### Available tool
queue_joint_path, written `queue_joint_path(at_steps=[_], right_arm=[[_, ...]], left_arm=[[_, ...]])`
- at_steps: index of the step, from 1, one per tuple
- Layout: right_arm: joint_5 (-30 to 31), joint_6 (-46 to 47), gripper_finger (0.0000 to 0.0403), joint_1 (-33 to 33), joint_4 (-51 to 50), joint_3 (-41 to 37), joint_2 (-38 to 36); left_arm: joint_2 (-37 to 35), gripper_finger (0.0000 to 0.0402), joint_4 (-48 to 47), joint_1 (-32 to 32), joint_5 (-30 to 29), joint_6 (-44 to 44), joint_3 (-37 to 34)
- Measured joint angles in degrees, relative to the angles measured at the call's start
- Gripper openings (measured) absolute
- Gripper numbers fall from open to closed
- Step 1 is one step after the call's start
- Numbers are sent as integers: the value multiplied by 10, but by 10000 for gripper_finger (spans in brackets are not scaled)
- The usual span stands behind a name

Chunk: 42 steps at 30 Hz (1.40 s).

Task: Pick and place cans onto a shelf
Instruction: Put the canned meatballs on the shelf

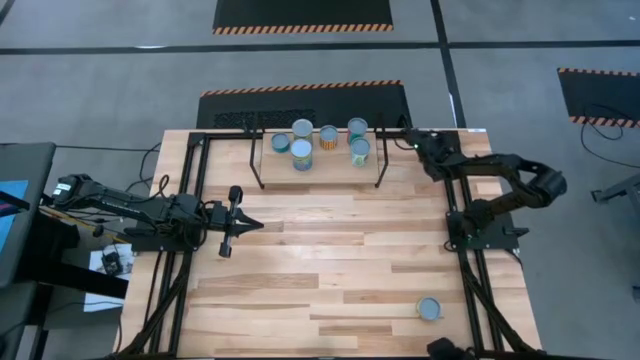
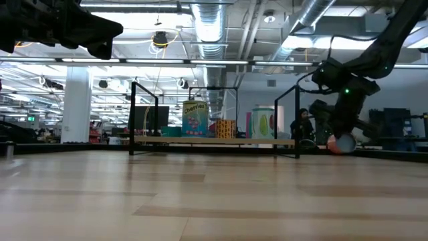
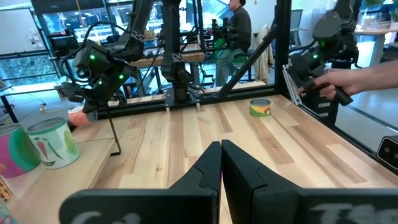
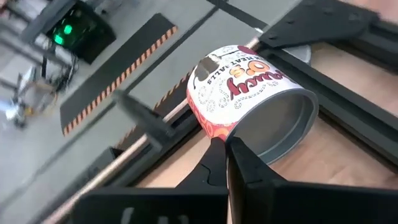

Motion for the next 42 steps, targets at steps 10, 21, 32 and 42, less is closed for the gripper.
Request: queue_joint_path(at_steps=[10, 21, 32, 42], right_arm=[[46, -156, 2, 87, -23, 0, -104], [117, -425, 3, 220, -163, 136, -263], [112, -732, 3, 433, -247, 384, -142], [41, -868, 3, 473, -425, 574, 97]], left_arm=[[0, 2, 1, 0, 0, -4, 0], [0, 2, 1, 0, 0, -4, 0], [0, 2, 5, 0, 0, -3, 0], [0, 2, 3, 0, 0, -4, 0]])
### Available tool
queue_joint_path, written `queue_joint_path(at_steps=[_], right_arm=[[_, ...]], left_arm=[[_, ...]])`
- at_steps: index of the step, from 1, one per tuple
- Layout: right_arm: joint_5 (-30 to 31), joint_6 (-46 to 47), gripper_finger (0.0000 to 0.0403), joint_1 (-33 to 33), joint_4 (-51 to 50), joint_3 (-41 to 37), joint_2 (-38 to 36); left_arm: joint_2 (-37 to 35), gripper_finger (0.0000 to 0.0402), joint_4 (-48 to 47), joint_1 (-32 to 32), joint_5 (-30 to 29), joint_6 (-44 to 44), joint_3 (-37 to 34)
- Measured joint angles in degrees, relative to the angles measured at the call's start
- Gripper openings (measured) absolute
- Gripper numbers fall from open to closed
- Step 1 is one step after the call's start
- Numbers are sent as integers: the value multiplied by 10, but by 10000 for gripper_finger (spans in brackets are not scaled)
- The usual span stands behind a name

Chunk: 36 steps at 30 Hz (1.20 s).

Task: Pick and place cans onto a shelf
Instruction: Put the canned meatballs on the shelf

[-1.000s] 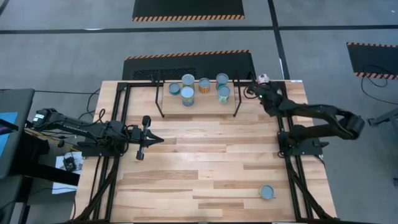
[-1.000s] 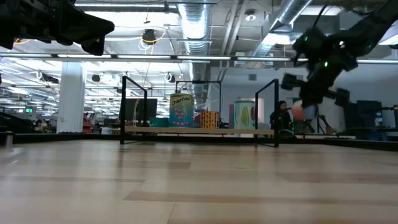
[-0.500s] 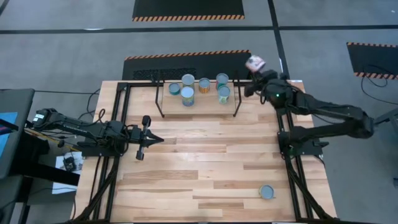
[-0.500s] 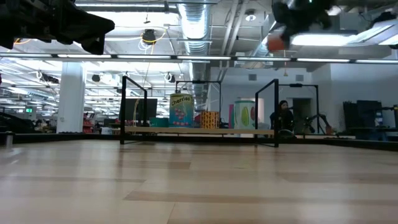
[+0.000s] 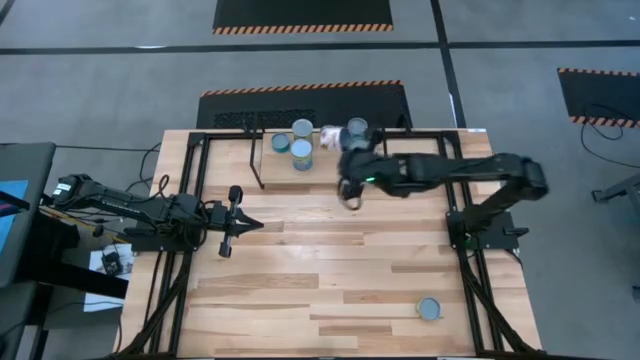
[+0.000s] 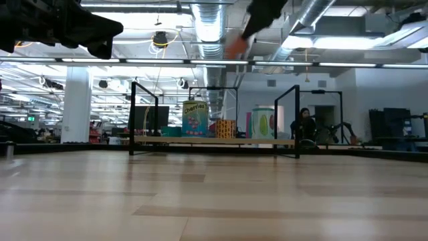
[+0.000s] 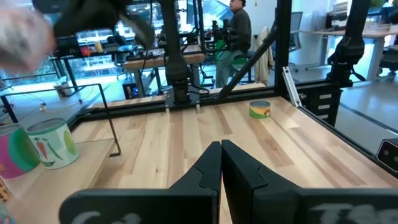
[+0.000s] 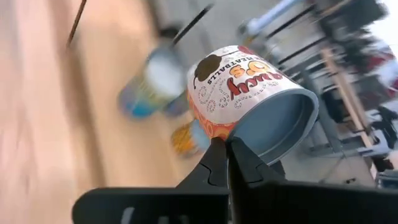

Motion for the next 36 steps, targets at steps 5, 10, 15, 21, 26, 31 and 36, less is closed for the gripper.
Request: queue_joint_path(at_steps=[5, 10, 15, 21, 26, 31, 36], right_arm=[[-29, -19, 3, -18, -108, 58, 99], [-40, -48, 3, -48, -125, 82, 163], [-65, -57, 3, -76, -153, 94, 199], [-96, -60, 3, -98, -157, 94, 208], [-112, -64, 3, -104, -156, 94, 219], [-118, -70, 3, -104, -149, 93, 229], [-122, -77, 4, -109, -145, 93, 230]], left_arm=[[0, 2, -4, 0, 0, 0, 0], [0, 2, -4, 0, 0, 0, 0], [0, 2, -3, 0, 0, 0, 0], [0, 2, -3, 0, 0, 0, 0], [0, 2, -3, 0, 0, 0, 0], [0, 2, -2, 0, 0, 0, 0], [0, 2, -1, 0, 0, 0, 0]])
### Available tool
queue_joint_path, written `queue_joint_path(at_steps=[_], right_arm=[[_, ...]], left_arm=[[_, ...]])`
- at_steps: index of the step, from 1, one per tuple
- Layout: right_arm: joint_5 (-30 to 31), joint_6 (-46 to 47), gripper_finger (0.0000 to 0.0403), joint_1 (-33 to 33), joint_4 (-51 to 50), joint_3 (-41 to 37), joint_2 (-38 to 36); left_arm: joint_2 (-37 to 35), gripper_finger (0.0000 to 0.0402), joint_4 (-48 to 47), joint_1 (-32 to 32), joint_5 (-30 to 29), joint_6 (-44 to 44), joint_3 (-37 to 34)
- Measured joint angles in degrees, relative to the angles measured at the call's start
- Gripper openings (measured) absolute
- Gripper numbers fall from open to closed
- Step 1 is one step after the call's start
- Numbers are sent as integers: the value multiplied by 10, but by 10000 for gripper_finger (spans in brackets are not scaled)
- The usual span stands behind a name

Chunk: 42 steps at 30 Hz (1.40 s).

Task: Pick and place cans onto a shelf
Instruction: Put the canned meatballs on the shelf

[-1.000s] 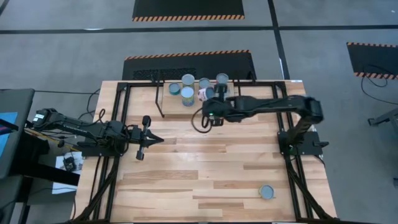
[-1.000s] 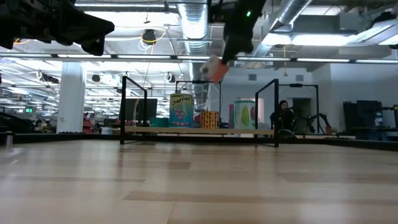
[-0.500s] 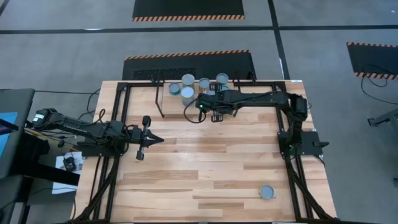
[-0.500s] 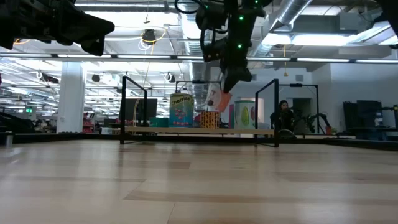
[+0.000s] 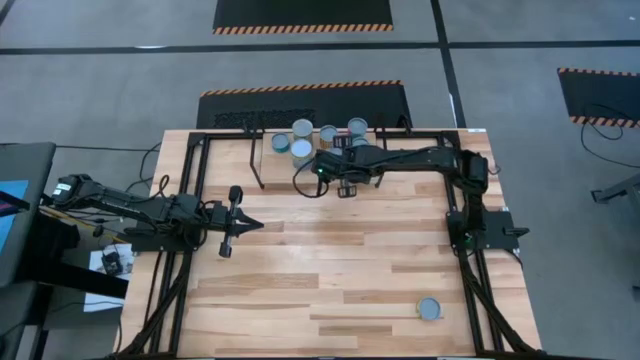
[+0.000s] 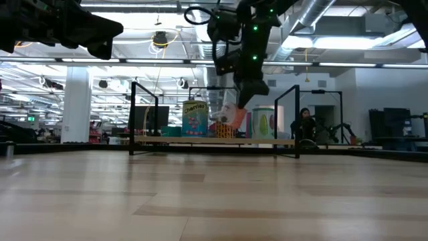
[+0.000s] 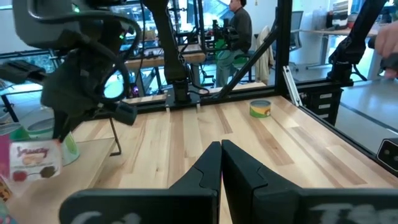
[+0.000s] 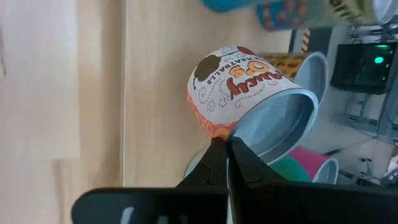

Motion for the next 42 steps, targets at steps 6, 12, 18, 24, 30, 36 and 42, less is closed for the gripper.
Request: queue_joint_path(at_steps=[6, 12, 18, 24, 30, 36, 42], right_arm=[[-2, -2, 4, -5, 5, 0, 5], [-4, -3, 10, -5, 7, 0, 5], [-21, -2, 12, -7, 8, 0, 5], [-27, -2, 12, -12, 9, 0, 5], [-28, -2, 13, -13, 12, 0, 5], [-28, -2, 13, -19, 10, 0, 5], [-31, -2, 13, -23, 10, 0, 5]], left_arm=[[0, 2, 1, 0, 0, 0, 0], [0, 2, 1, 0, 0, 0, 0], [0, 2, 1, 0, 0, 0, 0], [0, 2, 1, 0, 0, 0, 0], [0, 2, 1, 0, 0, 0, 0], [0, 2, 1, 0, 0, 0, 0], [0, 2, 1, 0, 0, 0, 0]])
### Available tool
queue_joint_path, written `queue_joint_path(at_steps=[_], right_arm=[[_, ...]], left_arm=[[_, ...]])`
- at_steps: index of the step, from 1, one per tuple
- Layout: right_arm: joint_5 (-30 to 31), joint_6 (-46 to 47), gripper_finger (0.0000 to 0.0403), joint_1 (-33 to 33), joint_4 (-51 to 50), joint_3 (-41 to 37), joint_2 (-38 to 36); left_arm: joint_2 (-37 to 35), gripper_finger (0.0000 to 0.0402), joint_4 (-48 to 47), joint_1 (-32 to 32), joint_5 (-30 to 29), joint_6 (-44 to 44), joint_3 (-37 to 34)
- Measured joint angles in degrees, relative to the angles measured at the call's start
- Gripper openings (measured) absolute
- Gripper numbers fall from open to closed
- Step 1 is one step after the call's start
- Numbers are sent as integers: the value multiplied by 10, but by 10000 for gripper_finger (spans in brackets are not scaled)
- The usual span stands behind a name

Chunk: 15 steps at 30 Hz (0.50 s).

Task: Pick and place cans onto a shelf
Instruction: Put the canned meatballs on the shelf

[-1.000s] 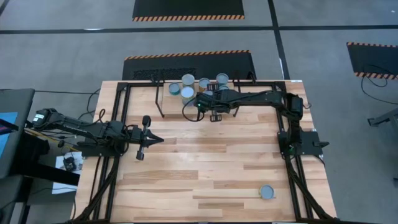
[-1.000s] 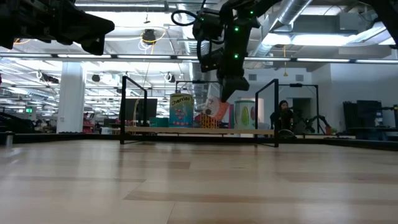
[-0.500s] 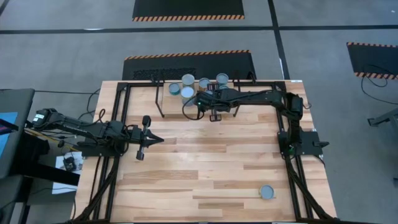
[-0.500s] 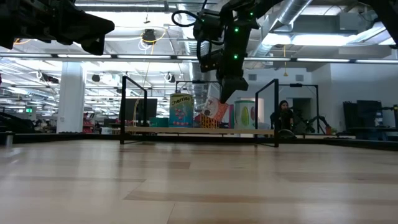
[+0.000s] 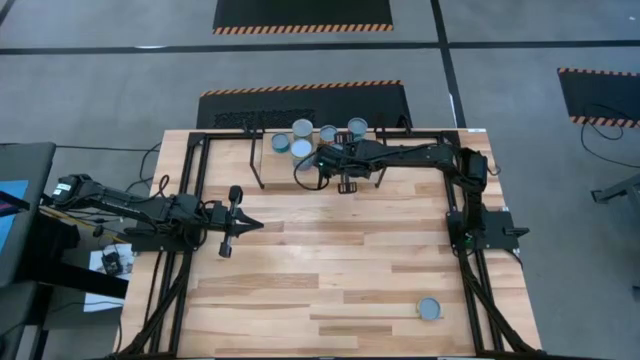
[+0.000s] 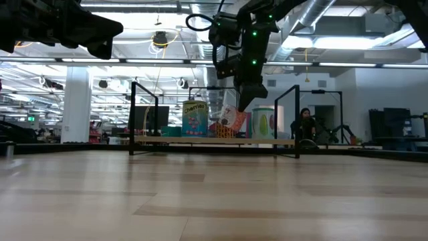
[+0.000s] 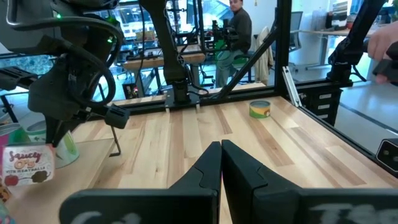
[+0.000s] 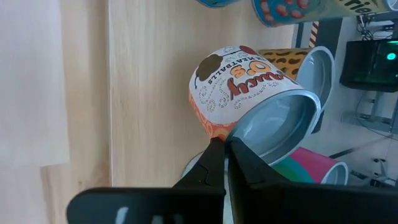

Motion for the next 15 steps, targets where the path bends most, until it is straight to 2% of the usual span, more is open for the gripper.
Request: queue_joint_path(at_steps=[15], right_arm=[[-17, -4, 13, -3, 15, 0, 0]], left_arm=[[0, 2, 0, 0, 0, 0, 0]])
